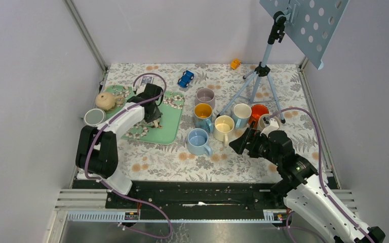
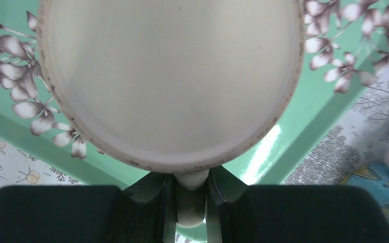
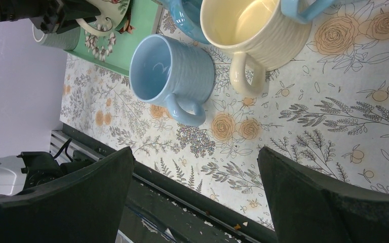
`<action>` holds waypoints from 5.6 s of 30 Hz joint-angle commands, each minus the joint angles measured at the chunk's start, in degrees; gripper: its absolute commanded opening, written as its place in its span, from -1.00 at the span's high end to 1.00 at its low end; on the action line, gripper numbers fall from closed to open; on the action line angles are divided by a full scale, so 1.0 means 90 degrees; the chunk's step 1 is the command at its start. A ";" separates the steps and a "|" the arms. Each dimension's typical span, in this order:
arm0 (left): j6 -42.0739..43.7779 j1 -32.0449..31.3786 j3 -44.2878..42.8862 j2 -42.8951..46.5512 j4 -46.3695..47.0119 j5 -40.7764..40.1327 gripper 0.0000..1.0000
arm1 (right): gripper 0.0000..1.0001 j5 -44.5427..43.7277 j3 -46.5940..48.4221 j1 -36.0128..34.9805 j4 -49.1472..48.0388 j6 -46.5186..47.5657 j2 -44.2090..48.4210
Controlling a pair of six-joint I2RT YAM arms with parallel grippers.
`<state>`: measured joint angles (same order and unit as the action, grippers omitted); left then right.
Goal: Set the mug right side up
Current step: Pick up the cup from the tray, then turn over the cup on the tray.
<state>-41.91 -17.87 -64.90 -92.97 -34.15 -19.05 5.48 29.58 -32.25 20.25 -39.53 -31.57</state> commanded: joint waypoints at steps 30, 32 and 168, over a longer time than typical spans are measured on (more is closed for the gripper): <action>-0.0302 0.0015 -0.1182 0.1932 0.1362 0.3229 1.00 | -0.99 0.1232 0.0520 -0.0028 -0.2177 -0.1052 -0.1129; -0.0449 -0.0013 -0.1249 0.1917 0.1491 0.3502 1.00 | -0.99 0.1289 0.0586 -0.0094 -0.2592 -0.1129 -0.1289; -0.2285 -0.1999 -0.2004 0.0776 0.3041 0.3757 0.01 | 1.00 -0.3803 0.4921 -0.3243 -0.0940 0.2309 -0.4180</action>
<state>-66.41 -37.32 -80.66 -86.37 -17.34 20.95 -32.73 68.97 -60.20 13.28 -18.00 -73.08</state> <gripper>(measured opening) 0.458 0.258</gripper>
